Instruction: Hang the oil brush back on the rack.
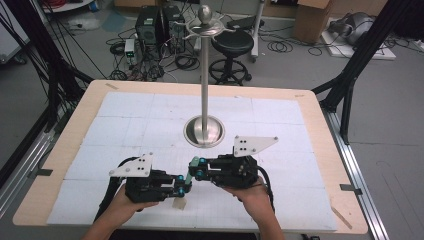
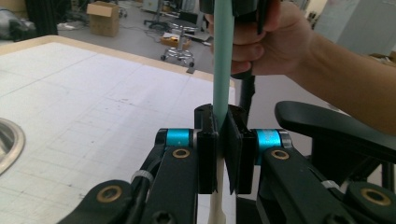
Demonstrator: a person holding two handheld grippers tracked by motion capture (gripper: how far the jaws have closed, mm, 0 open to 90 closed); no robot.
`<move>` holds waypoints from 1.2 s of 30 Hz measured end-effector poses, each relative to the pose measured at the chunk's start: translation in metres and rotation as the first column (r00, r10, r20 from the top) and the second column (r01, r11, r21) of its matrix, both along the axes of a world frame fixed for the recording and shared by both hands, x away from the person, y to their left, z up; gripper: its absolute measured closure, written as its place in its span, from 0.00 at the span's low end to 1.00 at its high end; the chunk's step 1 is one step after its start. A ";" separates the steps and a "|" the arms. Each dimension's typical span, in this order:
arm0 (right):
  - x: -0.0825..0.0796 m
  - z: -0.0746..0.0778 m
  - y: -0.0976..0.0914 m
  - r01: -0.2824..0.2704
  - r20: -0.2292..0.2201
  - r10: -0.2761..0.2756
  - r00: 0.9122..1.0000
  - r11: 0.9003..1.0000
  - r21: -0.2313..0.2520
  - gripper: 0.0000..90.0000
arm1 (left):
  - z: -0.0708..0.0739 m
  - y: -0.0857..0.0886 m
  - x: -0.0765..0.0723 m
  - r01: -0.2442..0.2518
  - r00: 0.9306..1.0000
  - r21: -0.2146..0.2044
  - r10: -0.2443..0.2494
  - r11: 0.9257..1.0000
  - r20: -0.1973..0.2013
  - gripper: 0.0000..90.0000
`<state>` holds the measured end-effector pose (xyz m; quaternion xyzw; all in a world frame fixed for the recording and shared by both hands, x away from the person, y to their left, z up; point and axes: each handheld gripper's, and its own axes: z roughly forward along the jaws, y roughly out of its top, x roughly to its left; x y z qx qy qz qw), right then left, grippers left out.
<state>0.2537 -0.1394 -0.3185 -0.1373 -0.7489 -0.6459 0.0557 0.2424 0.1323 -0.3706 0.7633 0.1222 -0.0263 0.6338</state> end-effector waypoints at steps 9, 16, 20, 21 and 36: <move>-0.013 0.002 -0.040 0.362 0.024 -0.363 0.931 0.931 0.049 0.46 | 0.005 0.003 0.013 -0.111 0.994 -0.010 0.111 0.994 -0.010 0.94; -0.039 -0.011 -0.075 0.607 0.141 -0.598 0.789 0.794 -0.026 0.23 | 0.030 -0.002 0.031 -0.183 0.983 -0.024 0.183 0.983 0.016 0.94; -0.048 -0.028 -0.092 0.659 0.185 -0.638 0.748 0.748 -0.084 0.22 | 0.049 -0.009 0.042 -0.206 0.978 -0.039 0.207 0.978 0.038 0.94; -0.048 -0.028 -0.092 0.659 0.185 -0.638 0.748 0.748 -0.084 0.22 | 0.054 -0.011 0.046 -0.209 0.977 -0.042 0.211 0.977 0.042 0.94; -0.051 -0.052 -0.117 0.706 0.184 -0.683 0.707 0.698 -0.121 0.21 | 0.119 -0.036 0.082 -0.281 0.954 -0.051 0.284 0.958 0.093 0.94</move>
